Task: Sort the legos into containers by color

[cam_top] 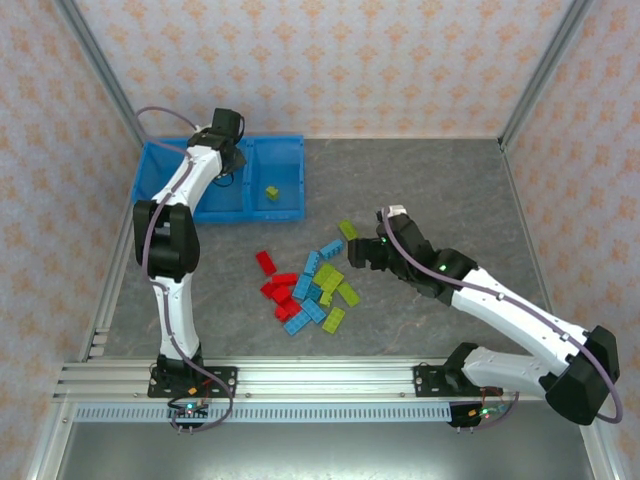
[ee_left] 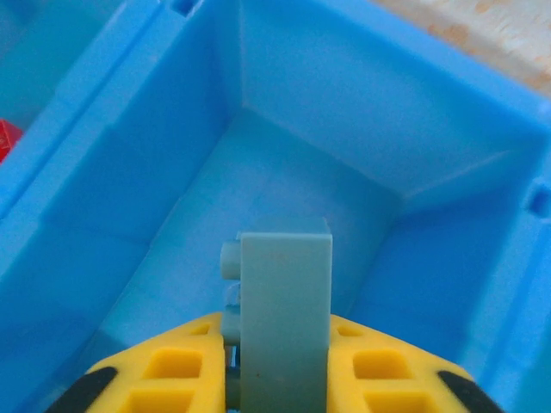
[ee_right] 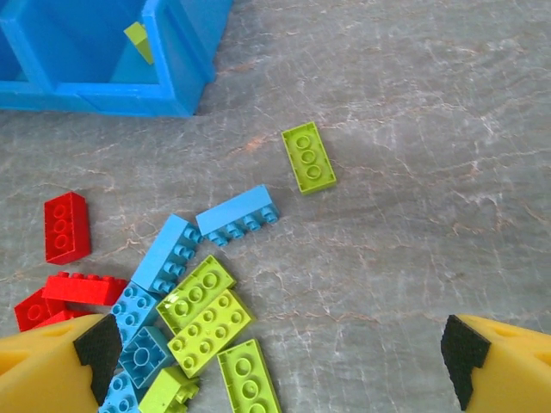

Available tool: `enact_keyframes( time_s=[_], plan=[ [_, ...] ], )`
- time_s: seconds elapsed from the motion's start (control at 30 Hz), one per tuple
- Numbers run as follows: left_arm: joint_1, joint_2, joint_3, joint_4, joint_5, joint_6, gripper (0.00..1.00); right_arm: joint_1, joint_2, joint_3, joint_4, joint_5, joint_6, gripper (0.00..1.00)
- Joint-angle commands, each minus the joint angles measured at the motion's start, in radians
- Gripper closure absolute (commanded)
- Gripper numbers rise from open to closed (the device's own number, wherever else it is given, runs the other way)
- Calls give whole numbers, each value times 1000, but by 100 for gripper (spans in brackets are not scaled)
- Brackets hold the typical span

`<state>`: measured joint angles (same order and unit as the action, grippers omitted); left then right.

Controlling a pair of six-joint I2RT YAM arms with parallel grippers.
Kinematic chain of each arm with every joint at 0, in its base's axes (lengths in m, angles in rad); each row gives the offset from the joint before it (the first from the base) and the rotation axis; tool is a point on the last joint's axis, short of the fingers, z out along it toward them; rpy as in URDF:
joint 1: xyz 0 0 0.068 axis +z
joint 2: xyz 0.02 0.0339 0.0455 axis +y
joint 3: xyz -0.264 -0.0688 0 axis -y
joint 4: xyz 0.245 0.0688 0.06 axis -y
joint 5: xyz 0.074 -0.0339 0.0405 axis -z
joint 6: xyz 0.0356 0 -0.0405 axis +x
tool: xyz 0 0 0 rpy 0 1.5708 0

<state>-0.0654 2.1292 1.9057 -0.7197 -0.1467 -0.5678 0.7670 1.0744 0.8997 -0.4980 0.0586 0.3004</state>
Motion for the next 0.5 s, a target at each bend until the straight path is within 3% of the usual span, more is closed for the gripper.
enact_keyframes(
  time_s=[0.0, 0.2, 0.37, 0.47],
  plan=[
    [13, -43, 51, -80, 5, 20, 68, 2, -27, 16, -51, 53, 29, 2],
    [10, -202, -39, -81, 44, 3, 63, 2, 23, 36, -10, 81, 30, 1],
    [-37, -533, -308, 5, 131, -5, 64, -10, 161, 96, 39, 121, 12, 1],
    [-127, -728, -444, 44, 173, 110, 64, -39, 289, 158, 54, 126, -35, 1]
  ],
)
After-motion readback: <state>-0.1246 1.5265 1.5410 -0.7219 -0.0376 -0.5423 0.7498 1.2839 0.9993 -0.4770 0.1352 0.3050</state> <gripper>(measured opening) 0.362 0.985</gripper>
